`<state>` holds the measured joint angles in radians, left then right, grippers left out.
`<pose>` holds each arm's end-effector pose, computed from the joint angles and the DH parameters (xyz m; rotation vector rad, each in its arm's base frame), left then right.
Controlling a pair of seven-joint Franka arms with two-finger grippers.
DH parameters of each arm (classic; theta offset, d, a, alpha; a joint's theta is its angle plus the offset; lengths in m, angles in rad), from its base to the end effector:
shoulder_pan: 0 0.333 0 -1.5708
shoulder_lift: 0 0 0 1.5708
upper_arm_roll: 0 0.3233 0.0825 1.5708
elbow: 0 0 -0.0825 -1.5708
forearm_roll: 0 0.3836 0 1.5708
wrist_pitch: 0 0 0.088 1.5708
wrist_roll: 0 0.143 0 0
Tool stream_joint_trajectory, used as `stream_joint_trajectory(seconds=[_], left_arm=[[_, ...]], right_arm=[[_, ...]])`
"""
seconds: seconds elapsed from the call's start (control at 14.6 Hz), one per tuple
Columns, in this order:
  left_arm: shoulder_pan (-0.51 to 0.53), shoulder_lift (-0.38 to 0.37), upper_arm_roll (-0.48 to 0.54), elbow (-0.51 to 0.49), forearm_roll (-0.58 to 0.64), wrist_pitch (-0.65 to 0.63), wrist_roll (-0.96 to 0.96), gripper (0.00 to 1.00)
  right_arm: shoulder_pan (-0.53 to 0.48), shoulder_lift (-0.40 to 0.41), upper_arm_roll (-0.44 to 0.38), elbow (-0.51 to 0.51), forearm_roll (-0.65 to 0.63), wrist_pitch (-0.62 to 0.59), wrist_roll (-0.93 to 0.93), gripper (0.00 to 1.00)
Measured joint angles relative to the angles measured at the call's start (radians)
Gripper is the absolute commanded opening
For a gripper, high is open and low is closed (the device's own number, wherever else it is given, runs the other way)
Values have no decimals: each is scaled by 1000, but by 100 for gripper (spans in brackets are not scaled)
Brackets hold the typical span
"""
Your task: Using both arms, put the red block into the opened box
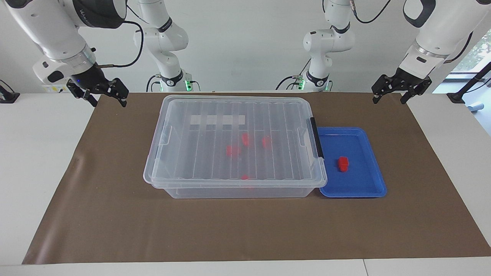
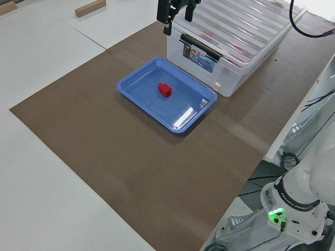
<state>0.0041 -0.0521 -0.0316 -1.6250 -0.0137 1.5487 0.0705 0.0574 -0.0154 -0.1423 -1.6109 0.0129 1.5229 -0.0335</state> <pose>0.5336 -0.0171 0.5968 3.1250 -0.1534 -0.0375 0.5386 -0.0445 0.5815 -3.1192 0.0798 0.1120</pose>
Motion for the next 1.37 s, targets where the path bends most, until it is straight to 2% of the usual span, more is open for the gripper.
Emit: stream_joint_trajectory(seconds=[0.55,0.76,1.03,1.37], left_arm=[[0,0,0,0,0,0,0,100],[0,0,0,0,0,0,0,100],[0,0,0,0,0,0,0,100],[0,0,0,0,0,0,0,100]], right_arm=[[0,0,0,0,0,3,0,100],[1,0,2,-15,0,51,0,100],[19,-18,13,-107,3,171,37,100],[139,-43,22,-226,3,306,199,100]])
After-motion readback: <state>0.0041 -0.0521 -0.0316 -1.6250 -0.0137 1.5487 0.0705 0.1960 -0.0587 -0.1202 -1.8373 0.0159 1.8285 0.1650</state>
